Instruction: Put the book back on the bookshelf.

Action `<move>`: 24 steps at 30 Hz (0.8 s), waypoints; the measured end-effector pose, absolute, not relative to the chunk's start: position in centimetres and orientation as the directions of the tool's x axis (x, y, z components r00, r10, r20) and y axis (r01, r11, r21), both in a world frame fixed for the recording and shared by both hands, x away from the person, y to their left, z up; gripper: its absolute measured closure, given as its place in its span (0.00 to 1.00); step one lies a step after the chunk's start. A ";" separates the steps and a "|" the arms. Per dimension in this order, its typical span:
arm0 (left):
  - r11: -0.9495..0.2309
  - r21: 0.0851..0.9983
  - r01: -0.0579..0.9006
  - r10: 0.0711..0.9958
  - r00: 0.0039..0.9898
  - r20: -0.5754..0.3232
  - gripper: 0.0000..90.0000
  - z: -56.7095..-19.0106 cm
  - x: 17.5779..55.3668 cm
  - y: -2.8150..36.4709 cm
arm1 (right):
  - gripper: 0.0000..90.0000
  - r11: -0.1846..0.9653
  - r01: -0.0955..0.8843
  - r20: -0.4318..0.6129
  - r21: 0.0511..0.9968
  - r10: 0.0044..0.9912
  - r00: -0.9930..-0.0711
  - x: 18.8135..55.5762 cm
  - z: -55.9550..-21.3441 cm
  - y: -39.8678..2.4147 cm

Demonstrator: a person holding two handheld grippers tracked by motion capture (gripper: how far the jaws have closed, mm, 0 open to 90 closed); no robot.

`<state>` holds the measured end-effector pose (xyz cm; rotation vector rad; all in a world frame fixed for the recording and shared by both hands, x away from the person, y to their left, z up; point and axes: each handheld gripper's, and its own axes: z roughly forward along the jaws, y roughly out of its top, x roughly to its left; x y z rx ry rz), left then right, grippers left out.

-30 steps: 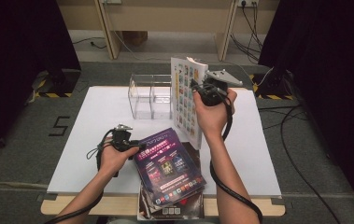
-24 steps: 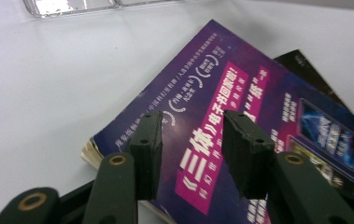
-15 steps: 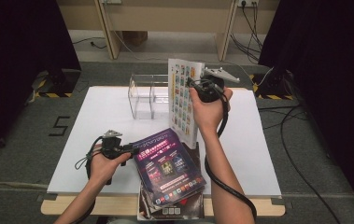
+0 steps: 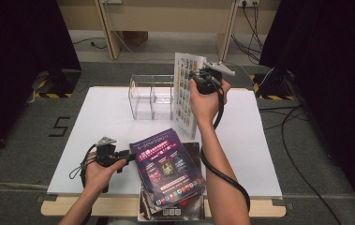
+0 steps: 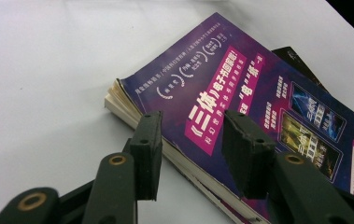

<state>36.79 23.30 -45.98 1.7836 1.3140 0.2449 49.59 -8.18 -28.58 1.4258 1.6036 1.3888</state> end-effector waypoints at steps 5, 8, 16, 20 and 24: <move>-0.049 0.740 0.671 0.845 0.423 -0.327 0.64 -45.9 36.4 23.5 | 0.83 -0.114 0.343 0.209 0.932 0.944 -0.254 50.9 -28.6 -7.3; -0.047 0.740 0.671 0.847 0.420 -0.327 0.64 -45.9 36.4 23.7 | 0.83 -0.116 0.338 0.211 0.934 0.943 -0.258 51.7 -28.6 -6.6; -0.040 0.741 0.670 0.847 0.416 -0.330 0.64 -45.8 36.4 24.0 | 0.83 -0.130 0.315 0.216 0.940 0.943 -0.255 53.4 -28.4 -5.7; -0.037 0.742 0.669 0.848 0.415 -0.331 0.64 -45.9 36.5 24.0 | 0.82 -0.130 0.291 0.206 0.948 0.946 -0.249 54.2 -29.1 -5.3; -0.041 0.738 0.674 0.847 0.415 -0.332 0.64 -46.2 36.5 24.0 | 0.82 -0.107 0.273 0.178 0.956 0.952 -0.249 54.5 -31.5 -5.1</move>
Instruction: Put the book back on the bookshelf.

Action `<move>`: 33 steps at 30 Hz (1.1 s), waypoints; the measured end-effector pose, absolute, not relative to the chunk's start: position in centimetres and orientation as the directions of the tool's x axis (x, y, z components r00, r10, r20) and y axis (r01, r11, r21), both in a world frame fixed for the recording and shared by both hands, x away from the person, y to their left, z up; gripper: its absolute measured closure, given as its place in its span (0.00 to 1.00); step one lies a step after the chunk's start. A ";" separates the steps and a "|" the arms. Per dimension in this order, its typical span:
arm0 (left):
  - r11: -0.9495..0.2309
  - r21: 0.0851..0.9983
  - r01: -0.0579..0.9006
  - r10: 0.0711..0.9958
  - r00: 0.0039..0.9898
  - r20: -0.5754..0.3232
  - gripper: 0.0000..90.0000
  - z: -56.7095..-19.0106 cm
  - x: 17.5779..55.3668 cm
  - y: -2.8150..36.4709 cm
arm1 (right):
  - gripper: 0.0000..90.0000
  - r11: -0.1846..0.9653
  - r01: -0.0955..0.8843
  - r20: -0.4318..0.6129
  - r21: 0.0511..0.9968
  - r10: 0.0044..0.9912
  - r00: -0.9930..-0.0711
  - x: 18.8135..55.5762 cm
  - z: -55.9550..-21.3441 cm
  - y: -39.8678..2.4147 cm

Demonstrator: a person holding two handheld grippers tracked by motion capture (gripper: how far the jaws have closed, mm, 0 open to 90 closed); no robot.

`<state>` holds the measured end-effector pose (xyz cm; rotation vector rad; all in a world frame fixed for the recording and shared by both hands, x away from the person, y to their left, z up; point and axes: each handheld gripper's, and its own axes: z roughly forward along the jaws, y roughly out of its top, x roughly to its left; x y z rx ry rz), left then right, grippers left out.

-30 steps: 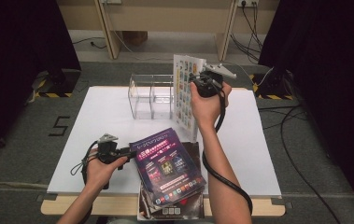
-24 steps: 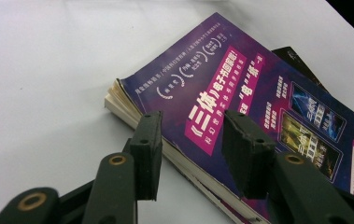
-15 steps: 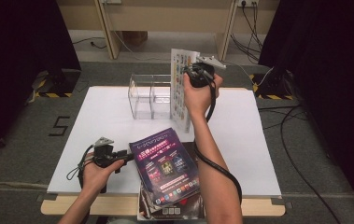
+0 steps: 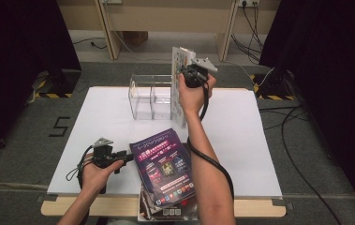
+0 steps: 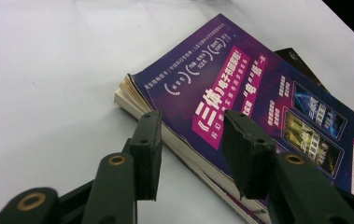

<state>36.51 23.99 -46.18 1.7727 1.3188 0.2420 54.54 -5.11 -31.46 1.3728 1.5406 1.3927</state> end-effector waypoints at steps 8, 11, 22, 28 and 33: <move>-0.041 0.732 0.680 0.847 0.412 -0.336 0.64 -46.4 36.4 24.0 | 0.78 -0.060 0.232 0.121 0.971 0.959 -0.257 51.7 -33.1 -5.7; -0.042 0.728 0.685 0.845 0.413 -0.339 0.63 -46.6 36.4 23.8 | 0.76 -0.031 0.248 0.100 0.968 0.957 -0.272 50.4 -33.2 -6.3; -0.058 0.723 0.688 0.844 0.420 -0.332 0.63 -46.9 36.2 23.4 | 0.74 0.019 0.328 0.093 0.945 0.942 -0.323 47.6 -34.1 -8.4; -0.056 0.720 0.691 0.843 0.419 -0.337 0.63 -46.9 36.2 23.4 | 0.72 0.025 0.365 0.102 0.931 0.940 -0.324 47.5 -34.1 -8.8; -0.055 0.721 0.690 0.841 0.421 -0.339 0.63 -46.8 36.2 23.4 | 0.68 0.032 0.385 0.110 0.922 0.934 -0.339 47.1 -33.6 -9.2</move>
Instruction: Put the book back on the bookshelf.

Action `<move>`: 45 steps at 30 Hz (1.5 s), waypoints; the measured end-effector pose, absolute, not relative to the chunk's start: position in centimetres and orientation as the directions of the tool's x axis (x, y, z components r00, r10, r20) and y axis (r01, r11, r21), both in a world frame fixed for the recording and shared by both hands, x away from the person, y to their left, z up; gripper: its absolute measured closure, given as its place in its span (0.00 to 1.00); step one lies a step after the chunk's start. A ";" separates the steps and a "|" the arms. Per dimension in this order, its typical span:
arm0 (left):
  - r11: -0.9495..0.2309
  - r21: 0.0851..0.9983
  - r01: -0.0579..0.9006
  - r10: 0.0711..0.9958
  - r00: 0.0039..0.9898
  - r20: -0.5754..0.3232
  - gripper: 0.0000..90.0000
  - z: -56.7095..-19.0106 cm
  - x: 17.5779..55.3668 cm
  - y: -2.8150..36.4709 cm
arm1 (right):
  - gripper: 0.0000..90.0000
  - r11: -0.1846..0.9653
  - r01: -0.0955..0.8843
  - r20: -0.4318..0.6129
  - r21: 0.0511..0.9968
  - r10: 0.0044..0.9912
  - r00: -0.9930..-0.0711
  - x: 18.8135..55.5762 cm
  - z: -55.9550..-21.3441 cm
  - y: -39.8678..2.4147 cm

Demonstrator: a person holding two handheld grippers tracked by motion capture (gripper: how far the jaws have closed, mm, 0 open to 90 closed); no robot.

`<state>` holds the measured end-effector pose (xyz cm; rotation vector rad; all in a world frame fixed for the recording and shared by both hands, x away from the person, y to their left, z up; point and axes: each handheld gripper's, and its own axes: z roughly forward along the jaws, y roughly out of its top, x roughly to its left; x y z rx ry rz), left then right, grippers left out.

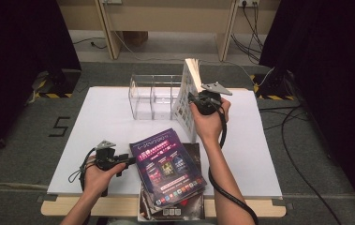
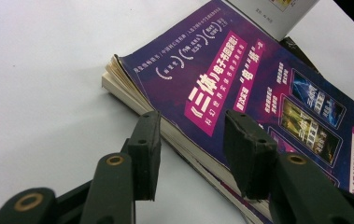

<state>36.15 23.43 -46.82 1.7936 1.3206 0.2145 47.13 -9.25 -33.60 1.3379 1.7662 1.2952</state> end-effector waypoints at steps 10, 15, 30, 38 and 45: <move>-0.048 0.724 0.689 0.840 0.420 -0.344 0.62 -46.7 36.1 23.4 | 0.62 -0.010 0.418 0.167 0.908 0.925 -0.342 46.9 -33.2 -10.2; -0.047 0.723 0.689 0.839 0.421 -0.346 0.62 -46.7 36.1 23.4 | 0.60 -0.022 0.449 0.193 0.893 0.921 -0.337 47.5 -32.7 -10.2; -0.041 0.720 0.692 0.835 0.420 -0.356 0.61 -46.6 36.1 23.5 | 0.69 -0.035 0.431 0.174 0.902 0.941 -0.290 47.5 -32.9 -9.2; -0.041 0.720 0.693 0.832 0.423 -0.359 0.61 -46.7 36.2 23.6 | 0.81 -0.003 0.454 0.121 0.891 0.965 -0.233 48.6 -32.3 -8.4; -0.043 0.717 0.696 0.832 0.423 -0.360 0.61 -46.8 36.2 23.5 | 0.83 0.010 0.447 0.100 0.894 0.970 -0.222 48.7 -32.3 -8.5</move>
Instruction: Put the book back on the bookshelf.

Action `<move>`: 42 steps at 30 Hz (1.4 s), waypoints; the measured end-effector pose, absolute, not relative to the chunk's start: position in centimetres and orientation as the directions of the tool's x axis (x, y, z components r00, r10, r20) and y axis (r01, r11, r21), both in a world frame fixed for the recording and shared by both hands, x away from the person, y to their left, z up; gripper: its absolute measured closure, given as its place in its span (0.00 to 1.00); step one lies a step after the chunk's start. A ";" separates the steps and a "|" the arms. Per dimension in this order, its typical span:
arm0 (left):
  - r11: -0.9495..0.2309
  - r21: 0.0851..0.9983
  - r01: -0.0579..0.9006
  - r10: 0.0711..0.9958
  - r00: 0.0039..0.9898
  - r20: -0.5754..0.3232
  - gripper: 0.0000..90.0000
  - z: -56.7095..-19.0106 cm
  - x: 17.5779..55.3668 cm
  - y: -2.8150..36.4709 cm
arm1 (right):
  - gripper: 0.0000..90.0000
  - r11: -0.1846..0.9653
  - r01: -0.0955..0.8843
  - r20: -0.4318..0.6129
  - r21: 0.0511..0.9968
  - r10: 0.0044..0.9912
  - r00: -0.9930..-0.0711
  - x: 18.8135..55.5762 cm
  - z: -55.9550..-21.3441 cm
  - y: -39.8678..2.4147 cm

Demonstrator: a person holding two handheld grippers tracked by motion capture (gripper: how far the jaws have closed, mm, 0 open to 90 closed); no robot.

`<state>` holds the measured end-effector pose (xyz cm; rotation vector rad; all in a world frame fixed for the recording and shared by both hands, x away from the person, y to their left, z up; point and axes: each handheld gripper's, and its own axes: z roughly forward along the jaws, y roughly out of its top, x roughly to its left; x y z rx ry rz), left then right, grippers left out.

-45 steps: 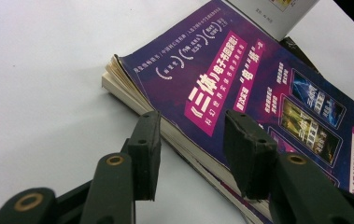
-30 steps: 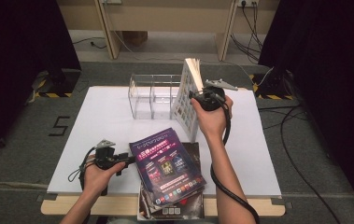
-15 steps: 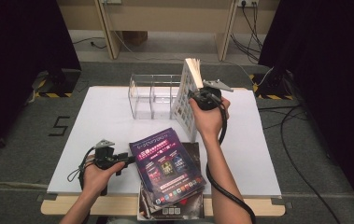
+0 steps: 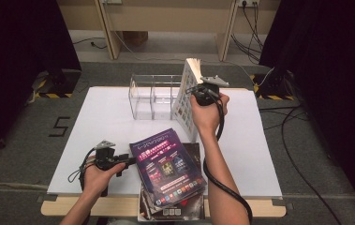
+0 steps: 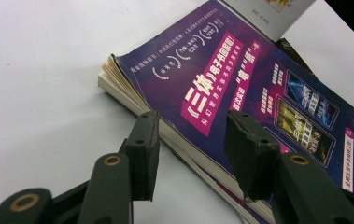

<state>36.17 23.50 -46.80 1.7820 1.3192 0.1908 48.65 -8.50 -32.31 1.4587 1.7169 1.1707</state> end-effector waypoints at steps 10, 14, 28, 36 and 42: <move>-0.037 0.717 0.696 0.833 0.417 -0.363 0.61 -46.9 36.2 23.8 | 0.83 -0.016 0.395 0.118 0.919 0.965 -0.234 48.2 -32.6 -8.3; -0.036 0.718 0.695 0.835 0.416 -0.361 0.61 -46.8 36.3 23.9 | 0.83 -0.016 0.375 0.103 0.927 0.972 -0.213 48.3 -32.2 -8.1; -0.033 0.721 0.692 0.833 0.418 -0.362 0.61 -46.7 36.3 24.1 | 0.83 -0.049 0.342 0.119 0.938 0.975 -0.185 50.4 -31.0 -6.9; -0.033 0.719 0.694 0.834 0.415 -0.362 0.60 -46.8 36.4 24.2 | 0.83 -0.066 0.347 0.137 0.935 0.973 -0.186 52.1 -31.0 -6.1; -0.030 0.719 0.694 0.835 0.413 -0.364 0.60 -46.8 36.4 24.2 | 0.83 -0.057 0.356 0.128 0.933 0.975 -0.180 53.1 -32.1 -5.6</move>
